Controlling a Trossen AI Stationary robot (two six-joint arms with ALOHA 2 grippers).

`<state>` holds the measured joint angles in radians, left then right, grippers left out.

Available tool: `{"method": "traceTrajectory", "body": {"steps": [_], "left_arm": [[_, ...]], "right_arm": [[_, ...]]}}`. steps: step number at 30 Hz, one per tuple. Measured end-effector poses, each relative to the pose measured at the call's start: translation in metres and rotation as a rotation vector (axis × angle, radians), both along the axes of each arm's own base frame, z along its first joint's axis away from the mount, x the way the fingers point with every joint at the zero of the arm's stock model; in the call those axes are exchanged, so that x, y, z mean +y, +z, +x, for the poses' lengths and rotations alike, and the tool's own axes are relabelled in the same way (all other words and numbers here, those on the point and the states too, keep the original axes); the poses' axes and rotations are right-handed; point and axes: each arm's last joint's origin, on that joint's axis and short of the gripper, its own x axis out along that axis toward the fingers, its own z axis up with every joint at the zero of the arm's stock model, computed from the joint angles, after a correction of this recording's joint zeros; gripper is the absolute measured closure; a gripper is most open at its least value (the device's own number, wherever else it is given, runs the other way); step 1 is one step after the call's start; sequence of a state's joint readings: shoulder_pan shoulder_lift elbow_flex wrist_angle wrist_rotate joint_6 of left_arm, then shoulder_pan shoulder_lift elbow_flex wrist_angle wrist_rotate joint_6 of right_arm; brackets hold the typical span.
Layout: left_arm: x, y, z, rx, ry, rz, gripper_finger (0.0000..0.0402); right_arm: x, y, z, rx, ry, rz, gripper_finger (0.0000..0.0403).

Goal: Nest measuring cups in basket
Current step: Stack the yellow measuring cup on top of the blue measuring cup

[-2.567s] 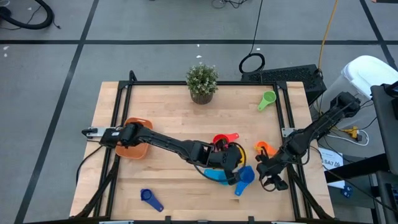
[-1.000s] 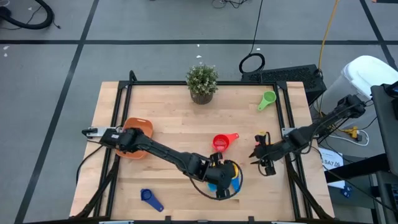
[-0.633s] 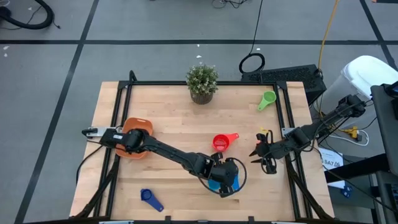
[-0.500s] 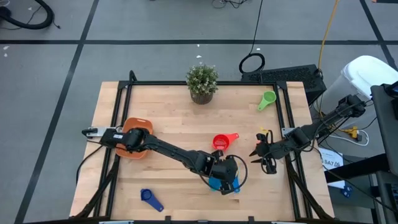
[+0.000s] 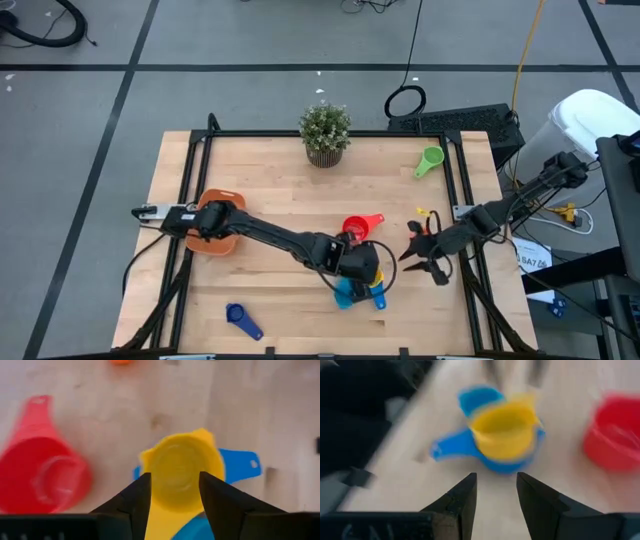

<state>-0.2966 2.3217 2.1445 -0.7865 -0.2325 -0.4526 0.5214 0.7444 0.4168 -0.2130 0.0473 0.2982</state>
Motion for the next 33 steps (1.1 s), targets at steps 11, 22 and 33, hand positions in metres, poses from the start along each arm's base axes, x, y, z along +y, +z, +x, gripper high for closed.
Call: {"method": "traceTrajectory", "body": {"steps": [11,22,33], "left_arm": [[0.027,0.005,-0.039,0.351,0.069,0.179,0.0287],[0.030,-0.024,-0.036,0.371,-0.027,0.188,0.0303],[0.037,-0.049,-0.029,0.328,-0.079,0.093,0.0305]], "right_arm": [[0.024,-0.005,0.005,-0.025,0.130,-0.005,0.0271],[0.048,-0.029,0.016,0.140,0.159,-0.093,0.0271],[0.064,-0.033,0.036,0.144,0.150,-0.103,0.0271]]}}
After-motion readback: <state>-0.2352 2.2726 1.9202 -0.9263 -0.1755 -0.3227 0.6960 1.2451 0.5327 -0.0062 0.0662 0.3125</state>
